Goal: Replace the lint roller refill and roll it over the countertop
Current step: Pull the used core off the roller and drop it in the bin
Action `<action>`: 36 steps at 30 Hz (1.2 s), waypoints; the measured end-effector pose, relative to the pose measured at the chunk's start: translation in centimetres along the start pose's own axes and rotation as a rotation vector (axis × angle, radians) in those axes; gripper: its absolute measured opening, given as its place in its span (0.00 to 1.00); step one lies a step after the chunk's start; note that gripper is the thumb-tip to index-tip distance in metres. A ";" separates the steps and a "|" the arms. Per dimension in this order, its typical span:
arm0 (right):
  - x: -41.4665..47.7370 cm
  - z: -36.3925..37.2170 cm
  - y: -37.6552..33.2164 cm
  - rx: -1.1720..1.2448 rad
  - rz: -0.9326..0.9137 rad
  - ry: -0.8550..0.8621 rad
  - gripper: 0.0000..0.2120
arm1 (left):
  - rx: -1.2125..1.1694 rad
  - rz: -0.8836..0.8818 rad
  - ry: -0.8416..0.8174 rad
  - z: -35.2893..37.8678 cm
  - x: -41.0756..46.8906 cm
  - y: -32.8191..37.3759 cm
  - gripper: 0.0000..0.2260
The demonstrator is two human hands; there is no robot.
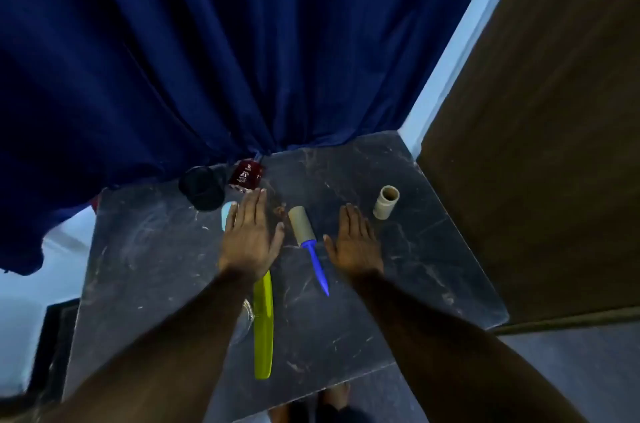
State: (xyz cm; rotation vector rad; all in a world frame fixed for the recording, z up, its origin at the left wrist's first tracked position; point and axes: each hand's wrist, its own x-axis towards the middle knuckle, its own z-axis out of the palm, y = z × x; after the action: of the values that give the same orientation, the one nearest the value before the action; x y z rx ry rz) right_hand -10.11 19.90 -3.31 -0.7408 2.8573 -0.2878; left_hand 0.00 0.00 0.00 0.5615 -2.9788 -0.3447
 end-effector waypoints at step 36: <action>1.3 1.2 0.8 0.696 -0.015 -0.141 0.14 | -1.529 -0.913 0.062 4.4 4.0 1.6 0.16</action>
State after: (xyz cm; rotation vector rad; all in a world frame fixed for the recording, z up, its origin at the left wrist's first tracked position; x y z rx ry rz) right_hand -11.37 19.74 -4.79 -0.5960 2.3601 -1.1023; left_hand -4.84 0.88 -3.70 1.3837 -1.3448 -2.1322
